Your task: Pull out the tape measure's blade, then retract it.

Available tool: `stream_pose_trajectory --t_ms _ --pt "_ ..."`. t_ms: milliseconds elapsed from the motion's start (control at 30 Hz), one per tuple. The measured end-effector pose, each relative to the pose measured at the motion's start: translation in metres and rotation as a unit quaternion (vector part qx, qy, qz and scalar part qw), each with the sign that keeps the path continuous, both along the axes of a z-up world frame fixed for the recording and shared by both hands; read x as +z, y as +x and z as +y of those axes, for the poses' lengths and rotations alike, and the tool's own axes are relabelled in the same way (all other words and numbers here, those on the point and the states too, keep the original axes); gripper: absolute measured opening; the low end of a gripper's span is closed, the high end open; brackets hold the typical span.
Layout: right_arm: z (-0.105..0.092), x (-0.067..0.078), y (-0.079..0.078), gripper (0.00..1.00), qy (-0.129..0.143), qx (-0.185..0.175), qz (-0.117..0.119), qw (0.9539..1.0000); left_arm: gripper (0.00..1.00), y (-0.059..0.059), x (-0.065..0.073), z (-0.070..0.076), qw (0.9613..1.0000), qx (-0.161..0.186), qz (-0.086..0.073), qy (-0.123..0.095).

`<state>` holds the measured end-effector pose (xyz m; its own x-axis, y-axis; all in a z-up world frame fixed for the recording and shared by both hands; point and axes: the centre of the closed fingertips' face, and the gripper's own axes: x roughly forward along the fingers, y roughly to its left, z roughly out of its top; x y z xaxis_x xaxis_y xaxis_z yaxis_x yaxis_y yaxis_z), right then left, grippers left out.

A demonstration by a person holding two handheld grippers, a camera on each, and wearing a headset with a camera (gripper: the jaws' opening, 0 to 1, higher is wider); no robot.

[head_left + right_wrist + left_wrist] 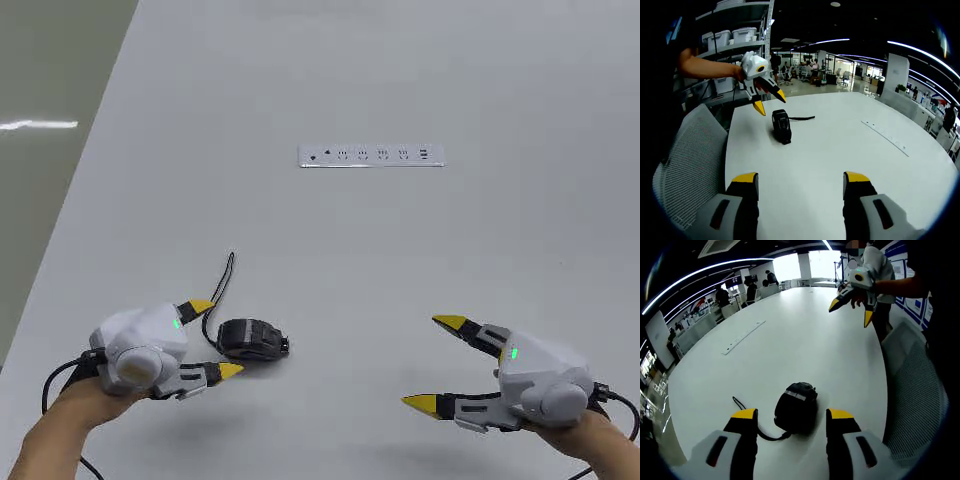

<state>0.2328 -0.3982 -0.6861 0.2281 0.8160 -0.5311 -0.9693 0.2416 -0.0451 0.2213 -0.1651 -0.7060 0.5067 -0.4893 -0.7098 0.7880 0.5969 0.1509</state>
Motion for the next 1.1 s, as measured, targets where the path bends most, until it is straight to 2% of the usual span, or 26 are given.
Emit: stream_pose_trajectory --t_ms 67,167,267,467,533,767,833,867,1000,1100 --pt "0.002 -0.003 0.001 0.68 -0.002 0.005 -0.001 1.0000 0.51 -0.001 -0.003 0.000 0.9997 -0.017 0.005 0.014" --pt "0.008 -0.006 0.001 0.67 -0.002 0.016 0.002 0.9999 0.50 0.000 -0.007 -0.001 0.9994 -0.028 0.012 0.016" --pt "0.013 -0.011 0.002 0.67 -0.004 0.027 0.003 0.9996 0.49 0.001 -0.011 0.000 0.9986 -0.042 0.014 0.028" --pt "0.025 -0.021 0.005 0.64 -0.006 0.050 0.003 0.9987 0.46 0.004 -0.020 0.001 0.9968 -0.068 0.025 0.033" --pt "0.029 -0.022 0.005 0.63 -0.008 0.057 0.002 0.9984 0.46 0.004 -0.022 0.001 0.9964 -0.075 0.028 0.029" --pt "0.044 -0.031 0.008 0.58 -0.002 0.076 0.006 0.9971 0.41 0.008 -0.029 0.007 0.9948 -0.091 0.032 0.032" --pt "0.050 -0.034 0.009 0.58 -0.004 0.083 0.009 0.9965 0.41 0.009 -0.033 0.008 0.9938 -0.097 0.033 0.042" --pt "0.052 -0.035 0.009 0.57 -0.005 0.086 0.008 0.9963 0.41 0.007 -0.035 0.009 0.9928 -0.103 0.035 0.050" --pt "0.062 -0.040 0.011 0.54 -0.004 0.093 0.008 0.9956 0.39 0.003 -0.037 0.005 0.9915 -0.116 0.043 0.042" --pt "0.070 -0.044 0.011 0.51 -0.005 0.102 0.007 0.9947 0.38 0.001 -0.042 0.005 0.9890 -0.130 0.048 0.050"
